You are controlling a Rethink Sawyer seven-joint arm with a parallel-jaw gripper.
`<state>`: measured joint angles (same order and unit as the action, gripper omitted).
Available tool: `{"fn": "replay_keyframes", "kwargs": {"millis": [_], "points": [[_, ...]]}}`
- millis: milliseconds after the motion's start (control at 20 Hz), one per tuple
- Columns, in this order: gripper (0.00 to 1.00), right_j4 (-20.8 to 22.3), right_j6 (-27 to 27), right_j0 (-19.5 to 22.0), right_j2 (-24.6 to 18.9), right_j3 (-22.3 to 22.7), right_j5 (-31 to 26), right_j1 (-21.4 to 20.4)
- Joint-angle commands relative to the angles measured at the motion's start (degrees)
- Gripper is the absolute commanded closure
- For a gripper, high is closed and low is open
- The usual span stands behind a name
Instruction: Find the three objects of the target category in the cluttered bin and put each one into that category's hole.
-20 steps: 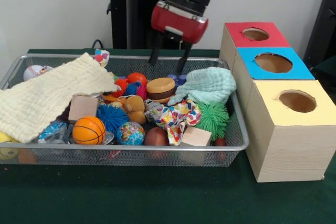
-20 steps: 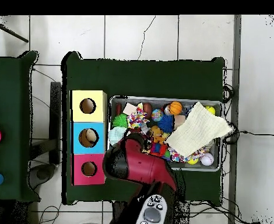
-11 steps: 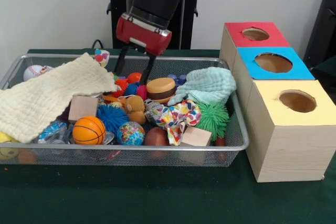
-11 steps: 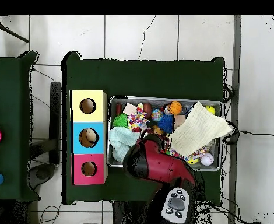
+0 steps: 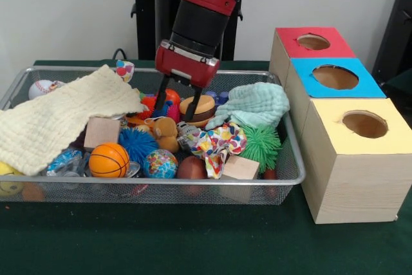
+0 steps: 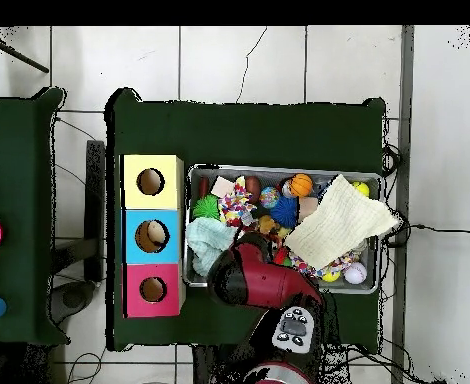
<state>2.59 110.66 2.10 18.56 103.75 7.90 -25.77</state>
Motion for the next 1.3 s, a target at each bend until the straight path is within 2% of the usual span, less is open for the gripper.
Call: {"fn": "replay_keyframes", "kwargs": {"millis": [50, 300, 450, 850, 1300], "points": [[0.00, -0.3, 10.0, -0.8, -6.3, 0.6, 4.1, 3.1], [0.00, -1.3, 10.0, -2.1, -3.6, -1.1, 6.6, 5.1], [0.00, -0.6, 9.3, -1.4, -2.5, -2.2, 8.7, 6.3], [0.00, 0.0, 8.7, 0.5, -2.7, -3.1, 13.1, 8.5], [0.00, 0.9, 7.8, 2.0, -2.5, -3.1, 13.8, 8.8]]}}
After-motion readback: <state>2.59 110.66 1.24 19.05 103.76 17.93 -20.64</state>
